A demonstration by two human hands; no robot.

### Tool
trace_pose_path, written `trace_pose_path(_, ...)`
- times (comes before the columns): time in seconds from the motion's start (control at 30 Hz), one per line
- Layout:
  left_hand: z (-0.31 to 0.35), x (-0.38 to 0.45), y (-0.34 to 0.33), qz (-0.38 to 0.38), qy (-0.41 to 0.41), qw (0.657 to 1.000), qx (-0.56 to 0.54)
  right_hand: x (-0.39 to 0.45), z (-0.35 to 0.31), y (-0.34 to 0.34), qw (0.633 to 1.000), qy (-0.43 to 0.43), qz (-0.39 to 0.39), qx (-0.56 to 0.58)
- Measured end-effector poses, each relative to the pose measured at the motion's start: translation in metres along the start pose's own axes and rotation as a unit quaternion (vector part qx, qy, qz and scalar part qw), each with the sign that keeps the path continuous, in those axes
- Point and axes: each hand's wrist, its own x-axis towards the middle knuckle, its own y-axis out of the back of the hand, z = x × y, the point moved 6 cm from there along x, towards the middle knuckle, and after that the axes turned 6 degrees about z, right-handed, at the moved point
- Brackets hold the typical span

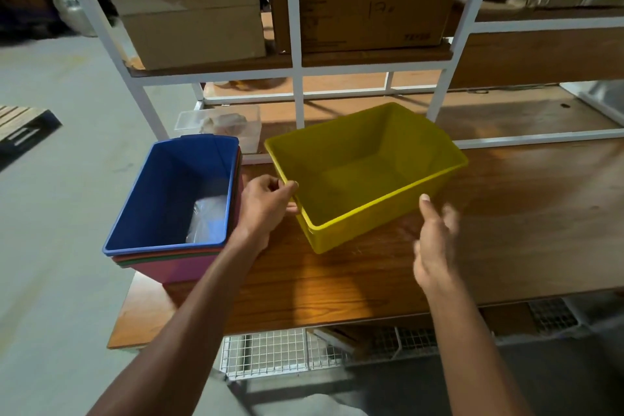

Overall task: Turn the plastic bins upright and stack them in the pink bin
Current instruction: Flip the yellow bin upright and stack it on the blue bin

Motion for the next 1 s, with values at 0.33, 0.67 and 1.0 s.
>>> trace_pose_path(0.33, -0.030, -0.061, -0.008, 0.090, -0.004, 0.994, -0.067, -0.003, -0.016, -0.049, 0.994, 0.011, -0.055, -0.099)
trace_pose_path(0.67, -0.022, -0.020, 0.076, 0.139, 0.003, 0.976, -0.170, 0.016, -0.022, -0.036, 0.980, 0.099, -0.091, -0.148)
trace_pose_path(1.0, 0.007, 0.003, 0.058, -0.058, 0.016, 0.998, 0.028, -0.004, -0.030, -0.055, 0.955, 0.122, -0.181, -0.201)
